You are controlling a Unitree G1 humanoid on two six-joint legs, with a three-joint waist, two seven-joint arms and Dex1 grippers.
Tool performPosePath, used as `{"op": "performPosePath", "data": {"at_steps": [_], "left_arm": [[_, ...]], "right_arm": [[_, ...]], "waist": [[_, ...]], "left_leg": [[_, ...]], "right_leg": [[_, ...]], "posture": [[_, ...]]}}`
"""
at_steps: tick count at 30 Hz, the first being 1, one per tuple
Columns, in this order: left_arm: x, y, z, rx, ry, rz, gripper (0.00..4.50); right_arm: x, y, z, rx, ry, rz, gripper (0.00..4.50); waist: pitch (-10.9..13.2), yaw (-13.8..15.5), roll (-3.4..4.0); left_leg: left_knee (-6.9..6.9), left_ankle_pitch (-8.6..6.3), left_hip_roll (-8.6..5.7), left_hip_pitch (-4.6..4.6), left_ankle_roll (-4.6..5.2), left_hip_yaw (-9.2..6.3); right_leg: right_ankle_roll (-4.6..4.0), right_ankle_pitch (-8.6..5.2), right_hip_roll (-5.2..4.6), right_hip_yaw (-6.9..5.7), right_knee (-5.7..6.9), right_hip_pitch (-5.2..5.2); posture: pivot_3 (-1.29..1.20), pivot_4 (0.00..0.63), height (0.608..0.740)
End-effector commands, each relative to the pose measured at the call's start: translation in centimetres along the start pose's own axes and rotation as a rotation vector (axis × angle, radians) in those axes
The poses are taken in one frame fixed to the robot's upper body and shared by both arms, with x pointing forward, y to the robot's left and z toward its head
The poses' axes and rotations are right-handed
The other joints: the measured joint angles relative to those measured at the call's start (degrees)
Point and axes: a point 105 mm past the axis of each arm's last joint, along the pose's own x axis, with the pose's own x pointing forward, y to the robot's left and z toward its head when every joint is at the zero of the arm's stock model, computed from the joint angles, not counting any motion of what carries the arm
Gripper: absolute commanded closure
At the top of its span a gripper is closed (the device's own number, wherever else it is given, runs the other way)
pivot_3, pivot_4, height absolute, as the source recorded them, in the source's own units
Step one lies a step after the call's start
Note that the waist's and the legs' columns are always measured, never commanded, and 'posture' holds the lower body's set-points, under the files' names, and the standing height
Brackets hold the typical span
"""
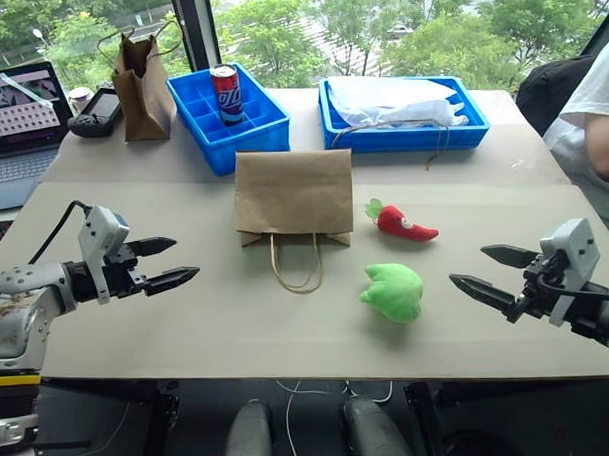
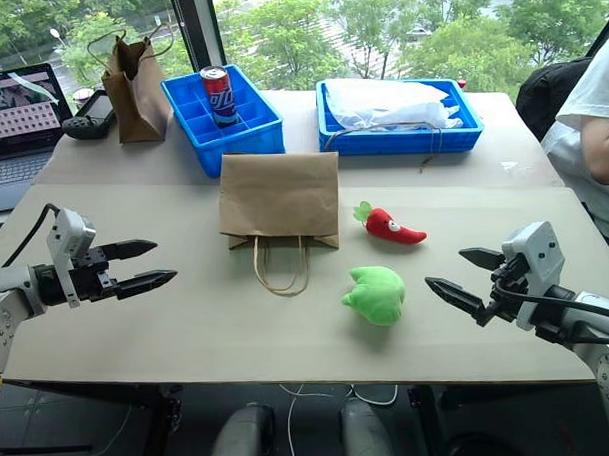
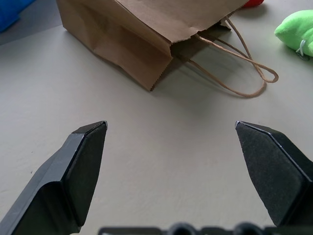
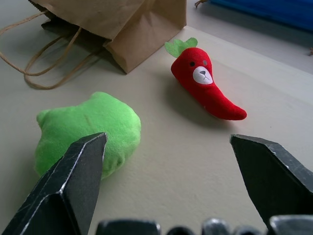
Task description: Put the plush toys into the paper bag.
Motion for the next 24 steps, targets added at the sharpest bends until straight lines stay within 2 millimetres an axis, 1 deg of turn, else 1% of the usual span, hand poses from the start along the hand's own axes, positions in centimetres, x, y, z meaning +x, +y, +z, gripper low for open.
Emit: {"op": "performPosePath", "data": {"at_steps": [1, 2, 3, 4, 6, 8, 11, 13, 14, 16, 18, 20, 24], "left_arm": [[0.1, -1.0, 3.5, 0.09, -0.094, -0.127, 0.0], [0.4, -1.9, 5.2, 0.158, -0.117, -0.226, 0.0], [0.5, -2.5, 6.4, 0.213, -0.124, -0.306, 0.0], [0.9, -2.8, 7.2, 0.279, -0.116, -0.354, 0.0], [2.0, -2.7, 7.5, 0.415, -0.071, -0.401, 0.0], [3.1, -2.8, 7.8, 0.487, -0.064, -0.445, 0.0], [6.1, -3.2, 7.6, 0.726, -0.03, -0.52, 0.0], [7.2, -3.2, 7.1, 0.84, 0.004, -0.548, 0.0], [7.7, -3.0, 6.7, 0.9, 0.025, -0.559, 0.0], [8.7, -2.6, 6.5, 0.986, 0.032, -0.559, 0.0], [9.9, -2.6, 6.8, 1.041, 0.01, -0.551, 0.0], [10.9, -2.7, 6.5, 1.101, 0.008, -0.558, 0.0], [13.4, -4.1, 6.3, 1.135, -0.057, -0.574, 0.0]], "right_arm": [[0.0, 1.9, 2.1, -0.046, -0.008, 0.11, 0.02], [-0.1, 3.3, 3.3, -0.053, 0.002, 0.207, 0.02], [-0.1, 4.7, 4.3, -0.06, 0.011, 0.29, 0.02], [-0.1, 5.9, 5.1, -0.067, 0.018, 0.361, 0.02], [0.1, 7.5, 6.2, -0.076, 0.023, 0.439, 0.02], [0.3, 8.4, 6.9, -0.077, 0.019, 0.47, 0.02], [0.9, 9.9, 7.8, -0.1, 0.001, 0.491, 0.02], [1.0, 10.3, 8.0, -0.099, -0.003, 0.486, 0.02], [1.0, 10.5, 8.0, -0.095, -0.003, 0.484, 0.02], [0.9, 10.6, 7.9, -0.085, 0.006, 0.469, 0.02], [0.8, 10.7, 7.5, -0.077, 0.023, 0.445, 0.02], [0.8, 10.8, 7.1, -0.081, 0.039, 0.422, 0.02], [0.7, 10.7, 6.8, -0.078, 0.041, 0.373, 0.02]], "waist": [[0.0, 0.0, 0.0], [0.1, 0.0, 0.0], [0.3, 0.2, 0.03], [0.4, 0.4, 0.04], [0.4, 0.7, 0.05], [0.4, 0.8, 0.05], [0.4, 1.2, 0.04], [0.5, 1.5, -0.02], [0.5, 1.6, -0.04], [0.5, 1.6, -0.06], [0.5, 1.6, -0.06], [0.5, 1.8, -0.06], [0.5, 1.8, -0.07]], "left_leg": [[0.0, 0.0, 0.0, 0.0, 0.0, 0.0], [0.0, 0.0, 0.0, 0.0, 0.0, 0.0], [0.03, 0.0, -0.02, -0.02, 0.0, 0.01], [0.06, 0.02, -0.01, -0.06, -0.01, 0.01], [0.07, 0.1, 0.01, -0.05, -0.01, 0.0], [0.06, 0.09, 0.01, 0.09, 0.0, -0.02], [0.05, 0.05, -0.02, -0.05, 0.05, 0.0], [0.13, 0.06, -0.04, -0.28, 0.06, -0.04], [0.17, 0.06, -0.04, -0.45, 0.06, -0.11], [0.2, 0.06, -0.05, -0.69, 0.06, -0.12], [0.28, 0.06, -0.06, -1.0, 0.07, -0.13], [0.4, 0.07, -0.09, -1.2, 0.08, -0.16], [0.52, 0.06, -0.1, -1.23, 0.1, -0.18]], "right_leg": [[0.0, 0.0, 0.0, 0.0, 0.0, 0.0], [0.0, 0.0, 0.0, 0.0, 0.0, 0.0], [0.0, 0.0, 0.0, 0.0, 0.07, -0.03], [0.0, 0.04, 0.0, -0.03, 0.09, -0.05], [-0.03, 0.11, 0.02, -0.06, 0.08, -0.03], [-0.04, 0.09, 0.03, -0.06, 0.0, 0.16], [-0.09, 0.08, 0.01, -0.04, -0.03, 0.08], [-0.35, 0.25, 0.01, -0.08, -0.03, -0.06], [-0.36, 0.26, 0.03, -0.11, -0.03, -0.17], [-0.36, 0.27, 0.03, -0.11, -0.03, -0.36], [-0.33, 0.31, 0.02, -0.11, 0.03, -0.67], [-0.31, 0.34, 0.01, -0.11, 0.09, -0.83], [-0.25, 0.38, 0.01, -0.11, 0.13, -0.81]], "posture": [[0.0, 0.15, 0.715], [0.0, 0.15, 0.715], [0.0, 0.15, 0.715], [0.0, 0.15, 0.715], [0.0, 0.15, 0.715], [0.0, 0.15, 0.715], [0.0, 0.15, 0.715], [0.0, 0.15, 0.715], [0.0, 0.15, 0.715], [0.0, 0.15, 0.715], [0.0, 0.15, 0.715], [0.0, 0.15, 0.715], [0.0, 0.15, 0.715]]}}
